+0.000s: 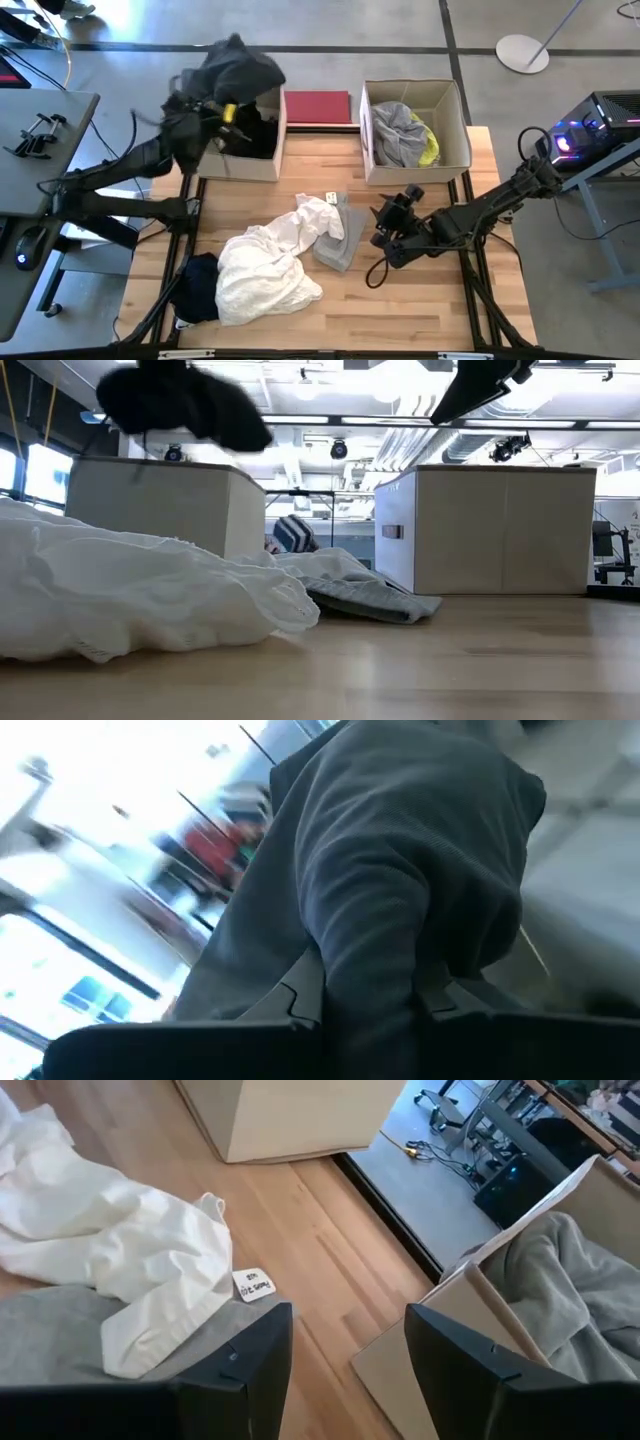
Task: Sort clothes
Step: Put the black cloth into the left laundry organizer
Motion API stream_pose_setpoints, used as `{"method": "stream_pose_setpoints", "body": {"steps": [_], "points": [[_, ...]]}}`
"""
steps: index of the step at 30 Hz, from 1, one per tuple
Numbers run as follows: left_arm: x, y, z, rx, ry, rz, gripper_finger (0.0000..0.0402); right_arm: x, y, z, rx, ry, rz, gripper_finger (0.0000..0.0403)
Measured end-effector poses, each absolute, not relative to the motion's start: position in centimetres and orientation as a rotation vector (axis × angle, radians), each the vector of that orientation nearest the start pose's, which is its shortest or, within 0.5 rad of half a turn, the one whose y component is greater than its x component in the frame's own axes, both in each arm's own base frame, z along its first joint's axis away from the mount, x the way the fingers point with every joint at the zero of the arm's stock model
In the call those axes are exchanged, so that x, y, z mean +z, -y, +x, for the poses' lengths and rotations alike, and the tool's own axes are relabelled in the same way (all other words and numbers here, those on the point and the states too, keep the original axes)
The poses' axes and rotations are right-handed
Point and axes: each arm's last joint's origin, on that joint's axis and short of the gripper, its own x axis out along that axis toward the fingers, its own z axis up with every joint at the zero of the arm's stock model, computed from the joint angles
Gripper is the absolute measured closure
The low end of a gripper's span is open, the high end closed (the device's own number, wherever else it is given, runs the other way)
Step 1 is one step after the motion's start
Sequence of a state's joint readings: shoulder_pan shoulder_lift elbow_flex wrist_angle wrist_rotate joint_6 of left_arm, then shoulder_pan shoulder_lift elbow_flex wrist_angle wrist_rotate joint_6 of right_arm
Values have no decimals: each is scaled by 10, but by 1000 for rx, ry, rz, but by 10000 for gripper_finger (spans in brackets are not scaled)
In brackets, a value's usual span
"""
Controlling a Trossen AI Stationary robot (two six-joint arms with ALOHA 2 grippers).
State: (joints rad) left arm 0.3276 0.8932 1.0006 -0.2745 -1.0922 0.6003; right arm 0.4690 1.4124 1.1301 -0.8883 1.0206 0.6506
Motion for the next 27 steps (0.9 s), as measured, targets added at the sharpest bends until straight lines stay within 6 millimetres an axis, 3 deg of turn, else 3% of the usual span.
{"method": "stream_pose_setpoints", "body": {"steps": [9, 17, 21, 27], "points": [[306, -138, 159, 1001, -978, -8, 362, 277, -99, 246, -697, -655, -183, 222], [249, -187, 177, 813, -1273, -337, 362, 278, -99, 248, -695, -639, -166, 222], [246, -209, 190, 771, -1288, -404, 357, 278, -99, 249, -694, -633, -159, 222], [273, -222, 215, 616, -1178, -358, 267, 278, -100, 249, -693, -628, -153, 222]]}}
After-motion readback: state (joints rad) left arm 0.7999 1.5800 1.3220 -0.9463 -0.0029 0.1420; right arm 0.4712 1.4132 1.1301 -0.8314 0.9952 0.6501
